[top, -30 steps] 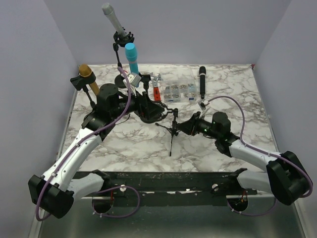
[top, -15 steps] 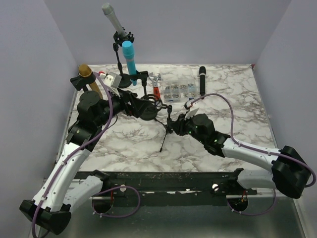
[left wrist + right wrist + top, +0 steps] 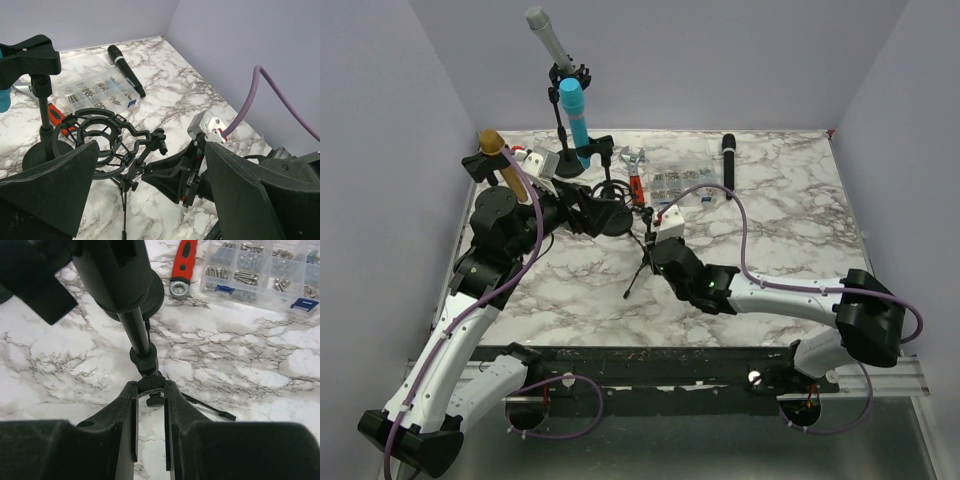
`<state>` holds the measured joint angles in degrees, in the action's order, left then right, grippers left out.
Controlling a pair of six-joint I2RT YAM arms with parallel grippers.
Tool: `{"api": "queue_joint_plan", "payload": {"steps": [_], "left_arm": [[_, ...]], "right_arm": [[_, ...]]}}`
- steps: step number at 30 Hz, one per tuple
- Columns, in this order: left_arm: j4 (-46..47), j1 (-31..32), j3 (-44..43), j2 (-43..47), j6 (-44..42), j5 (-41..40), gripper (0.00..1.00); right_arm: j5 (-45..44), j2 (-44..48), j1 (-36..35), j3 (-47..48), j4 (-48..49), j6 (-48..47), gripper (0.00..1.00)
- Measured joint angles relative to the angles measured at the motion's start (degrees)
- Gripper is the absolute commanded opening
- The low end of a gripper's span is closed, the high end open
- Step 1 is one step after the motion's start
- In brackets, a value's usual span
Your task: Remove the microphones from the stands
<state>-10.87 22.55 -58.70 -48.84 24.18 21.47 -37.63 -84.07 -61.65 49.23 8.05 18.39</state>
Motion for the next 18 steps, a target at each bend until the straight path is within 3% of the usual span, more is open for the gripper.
{"api": "queue_joint_plan", "payload": {"steps": [10, 15, 16, 18], "left_arm": [[-0.02, -0.28, 0.00, 0.48, 0.02, -0.02, 0.90], [-0.02, -0.37, 0.00, 0.70, 0.02, -0.02, 0.90], [0.00, -0.37, 0.00, 0.68, 0.02, -0.02, 0.90], [0.00, -0.37, 0.00, 0.68, 0.02, -0.02, 0.90]], "right_arm": [[-17.51, -8.63, -6.60, 10.40, -13.66, 0.28, 0.01], [-19.10, -14.75, -7.80, 8.46, -26.16, 1.03, 0.01], [-19.08, -15.61, -7.80, 7.98, -28.13, 1.11, 0.05], [-19.04, -15.61, -7.76, 7.39, -30.62, 1.05, 0.20]]}}
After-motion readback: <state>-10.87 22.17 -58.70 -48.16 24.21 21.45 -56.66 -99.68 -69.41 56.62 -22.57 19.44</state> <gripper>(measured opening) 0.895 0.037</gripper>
